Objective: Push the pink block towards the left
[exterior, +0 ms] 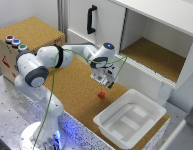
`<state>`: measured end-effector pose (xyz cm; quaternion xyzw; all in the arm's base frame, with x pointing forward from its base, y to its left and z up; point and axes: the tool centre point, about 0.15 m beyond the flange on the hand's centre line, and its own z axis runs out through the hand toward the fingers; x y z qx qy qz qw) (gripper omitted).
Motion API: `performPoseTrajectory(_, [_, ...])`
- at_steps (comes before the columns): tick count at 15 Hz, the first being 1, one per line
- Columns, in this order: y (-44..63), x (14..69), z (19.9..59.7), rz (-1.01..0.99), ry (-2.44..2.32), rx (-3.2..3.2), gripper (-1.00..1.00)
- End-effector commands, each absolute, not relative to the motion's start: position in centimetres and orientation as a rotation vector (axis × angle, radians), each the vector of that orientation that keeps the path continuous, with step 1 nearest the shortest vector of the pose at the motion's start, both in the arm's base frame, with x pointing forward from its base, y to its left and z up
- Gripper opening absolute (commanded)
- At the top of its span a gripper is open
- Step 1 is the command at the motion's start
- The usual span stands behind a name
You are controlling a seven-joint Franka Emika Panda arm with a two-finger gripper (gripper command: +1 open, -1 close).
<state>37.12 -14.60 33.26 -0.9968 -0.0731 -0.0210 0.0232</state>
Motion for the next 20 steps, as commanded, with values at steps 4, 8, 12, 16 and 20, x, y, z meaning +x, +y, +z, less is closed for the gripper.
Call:
performPoseTrajectory(4, [-19.3, 37.8, 29.9, 0.089, -0.427, -3.064, 1.0])
performPoseTrajectory(8, [-19.2, 39.1, 28.9, 0.058, -0.535, -3.03, -1.0])
performPoseTrajectory(12, [-19.1, 39.7, 27.3, 0.049, -0.559, -3.076, -1.0])
performPoseTrajectory(16, [-19.1, 40.2, 25.5, 0.054, -0.442, -3.073, -1.0])
performPoseTrajectory(20, [-18.8, 41.0, 23.8, 0.024, -0.334, -3.062, -1.0])
